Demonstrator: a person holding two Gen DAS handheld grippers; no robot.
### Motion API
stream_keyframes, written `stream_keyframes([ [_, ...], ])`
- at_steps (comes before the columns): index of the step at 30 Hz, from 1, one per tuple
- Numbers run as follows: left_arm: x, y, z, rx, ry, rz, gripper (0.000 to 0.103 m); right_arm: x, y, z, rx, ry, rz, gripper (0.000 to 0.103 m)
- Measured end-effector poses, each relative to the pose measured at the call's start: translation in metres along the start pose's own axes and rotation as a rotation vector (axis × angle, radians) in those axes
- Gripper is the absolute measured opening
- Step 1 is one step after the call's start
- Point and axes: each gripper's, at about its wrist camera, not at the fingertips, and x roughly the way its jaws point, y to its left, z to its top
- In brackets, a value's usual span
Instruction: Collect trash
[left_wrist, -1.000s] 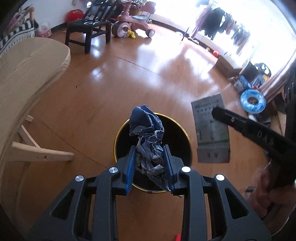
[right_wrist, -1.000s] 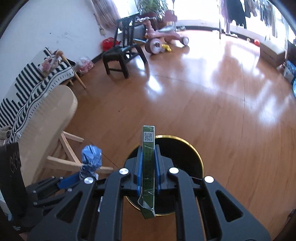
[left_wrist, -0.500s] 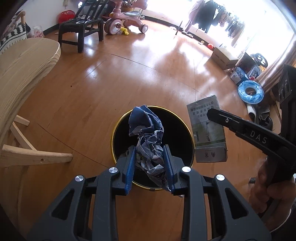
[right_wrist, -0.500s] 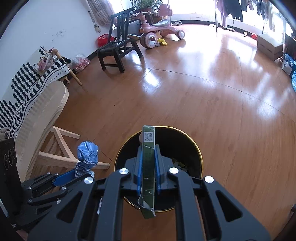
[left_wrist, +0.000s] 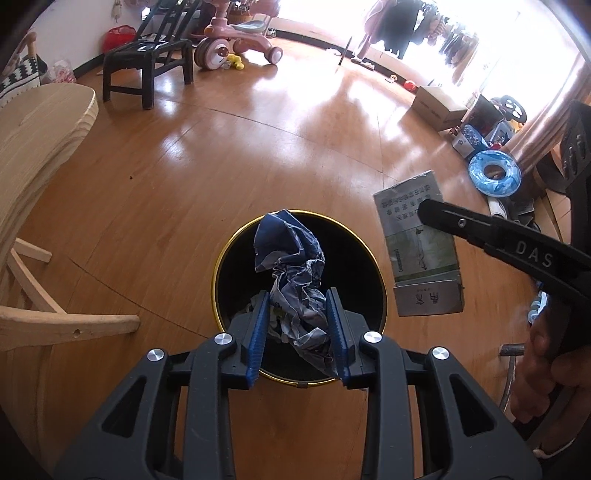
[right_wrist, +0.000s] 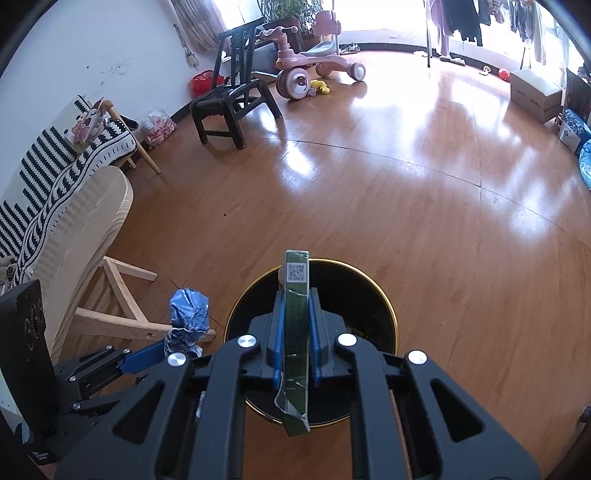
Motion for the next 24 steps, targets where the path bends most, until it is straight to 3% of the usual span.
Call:
stream_keyframes([
  [1,0.003,0.000,-0.001,-0.002,0.012,-0.006,0.033,0.000,0.001,0.000,-0.003,-0.001,0.000,0.013],
  [2,0.005,-0.001,-0.001,0.000,0.026,-0.012,0.045,0.000,0.001,0.000,-0.002,0.002,-0.002,0.014],
  [3,0.007,-0.002,-0.002,0.003,0.030,-0.009,0.061,0.000,0.001,-0.001,0.004,0.004,-0.004,0.022],
  [4,0.006,-0.005,-0.003,0.013,0.018,-0.005,0.064,0.000,0.000,0.000,0.013,0.004,-0.003,0.049],
  [6,0.004,-0.008,-0.002,0.031,0.006,0.000,0.067,-0.005,-0.003,0.000,0.031,-0.028,0.000,0.080],
  [11,0.000,-0.008,-0.002,0.014,-0.008,0.004,0.074,-0.008,0.001,0.000,0.026,-0.039,0.004,0.080],
  [15,-0.006,-0.005,-0.001,-0.010,-0.031,0.042,0.090,-0.008,0.004,0.001,0.034,-0.031,0.008,0.080],
  [20,-0.023,0.007,0.002,-0.083,-0.039,0.111,0.092,-0.014,0.013,0.007,0.017,-0.037,0.011,0.081],
  [24,-0.053,0.026,0.002,-0.126,-0.030,0.222,0.092,-0.025,0.031,0.018,-0.009,-0.058,0.035,0.082],
])
